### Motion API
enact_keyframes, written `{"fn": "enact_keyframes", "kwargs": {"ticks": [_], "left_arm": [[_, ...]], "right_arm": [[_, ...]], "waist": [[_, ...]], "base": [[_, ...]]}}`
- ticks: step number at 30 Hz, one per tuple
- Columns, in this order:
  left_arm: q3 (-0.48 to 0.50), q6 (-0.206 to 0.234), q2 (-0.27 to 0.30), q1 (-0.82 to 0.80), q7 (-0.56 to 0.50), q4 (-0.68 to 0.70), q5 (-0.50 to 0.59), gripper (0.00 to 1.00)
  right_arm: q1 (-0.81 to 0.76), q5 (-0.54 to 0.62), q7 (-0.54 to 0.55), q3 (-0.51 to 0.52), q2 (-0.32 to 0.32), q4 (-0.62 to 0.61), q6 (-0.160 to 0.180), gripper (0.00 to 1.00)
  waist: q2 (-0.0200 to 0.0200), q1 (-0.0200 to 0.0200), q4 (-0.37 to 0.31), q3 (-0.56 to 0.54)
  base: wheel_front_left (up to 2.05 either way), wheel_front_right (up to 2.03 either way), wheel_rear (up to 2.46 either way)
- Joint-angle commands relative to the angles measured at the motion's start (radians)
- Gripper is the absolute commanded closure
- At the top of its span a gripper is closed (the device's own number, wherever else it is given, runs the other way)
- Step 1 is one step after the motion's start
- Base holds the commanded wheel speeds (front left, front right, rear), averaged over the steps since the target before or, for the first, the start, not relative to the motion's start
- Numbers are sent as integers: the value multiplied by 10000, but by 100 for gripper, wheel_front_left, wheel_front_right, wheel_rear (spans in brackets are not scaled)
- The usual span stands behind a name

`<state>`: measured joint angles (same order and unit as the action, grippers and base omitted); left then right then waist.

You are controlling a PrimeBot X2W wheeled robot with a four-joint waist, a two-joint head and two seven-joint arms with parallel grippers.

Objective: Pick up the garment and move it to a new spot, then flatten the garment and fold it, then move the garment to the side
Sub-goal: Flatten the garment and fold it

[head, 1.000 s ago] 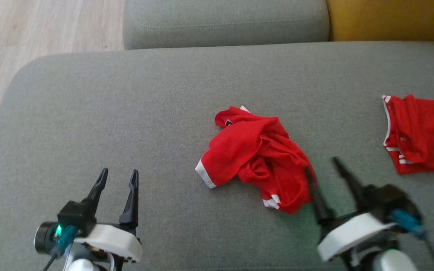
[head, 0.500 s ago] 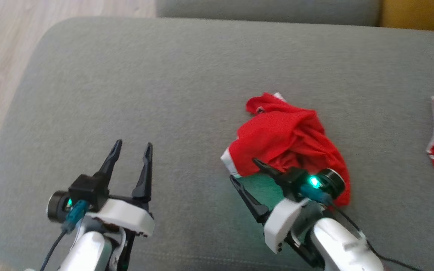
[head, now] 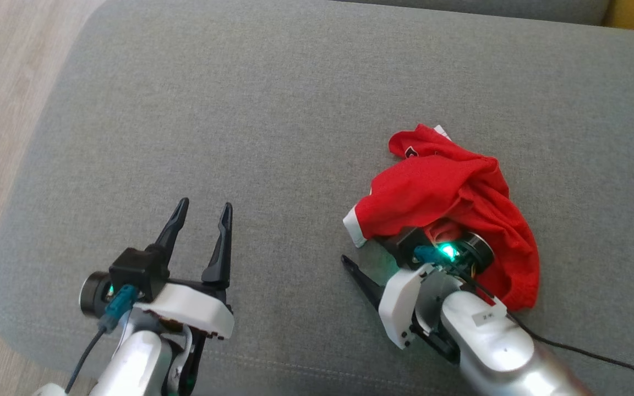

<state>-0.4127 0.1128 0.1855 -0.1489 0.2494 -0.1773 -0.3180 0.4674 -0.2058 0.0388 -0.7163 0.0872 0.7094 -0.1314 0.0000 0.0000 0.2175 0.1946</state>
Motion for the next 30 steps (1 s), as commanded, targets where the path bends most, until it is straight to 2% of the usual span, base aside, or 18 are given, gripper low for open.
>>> {"fn": "enact_keyframes", "kwargs": {"ticks": [1, 2, 3, 4, 5, 12, 18, 24, 28, 30], "left_arm": [[371, -45, 103, -507, 118, 244, 89, 0], [386, -61, 95, -519, 119, 243, 107, 0], [402, -75, 89, -526, 120, 247, 126, 0], [417, -90, 81, -527, 121, 251, 146, 0], [433, -104, 78, -522, 121, 257, 166, 0], [545, -168, 50, -429, 122, 263, 281, 0], [616, -215, 31, -349, 123, 236, 349, 0], [746, -179, 85, -129, 123, 220, 371, 0], [792, -171, 132, 6, 123, 225, 367, 0], [791, -170, 142, 75, 123, 224, 364, 0]], "right_arm": [[180, -94, -183, -145, -207, -96, 7, 0], [240, -196, -342, -160, -243, 9, 7, 0], [301, -267, -455, -184, -270, 129, 7, 37], [356, -344, -564, -191, -291, 243, 7, 82], [404, -410, -660, -212, -308, 353, 7, 100], [584, -969, -1186, -294, -361, 761, 7, 100], [550, -1470, -1621, -396, -366, 407, 7, 100], [461, -1733, -2088, -427, -367, -1002, 7, 100], [400, -1677, -2068, 160, -261, -1846, 7, 100], [249, -1582, -1948, 847, -56, -2373, 7, 100]], "waist": [[0, 0, -18, -4], [0, 0, -34, -5], [0, 0, -50, -7], [0, 0, -67, -13], [0, 0, -84, -22], [0, 0, -225, -100], [0, 0, -352, -256], [0, 0, -626, -573], [0, 0, -829, -752], [0, 0, -939, -852]], "base": [[0, 0, 0], [0, 0, 0], [0, 0, 0], [0, 0, 0], [0, 0, 0], [0, 0, 0], [0, 0, 0], [0, 0, 0], [0, 0, 0], [0, 0, 0]]}}
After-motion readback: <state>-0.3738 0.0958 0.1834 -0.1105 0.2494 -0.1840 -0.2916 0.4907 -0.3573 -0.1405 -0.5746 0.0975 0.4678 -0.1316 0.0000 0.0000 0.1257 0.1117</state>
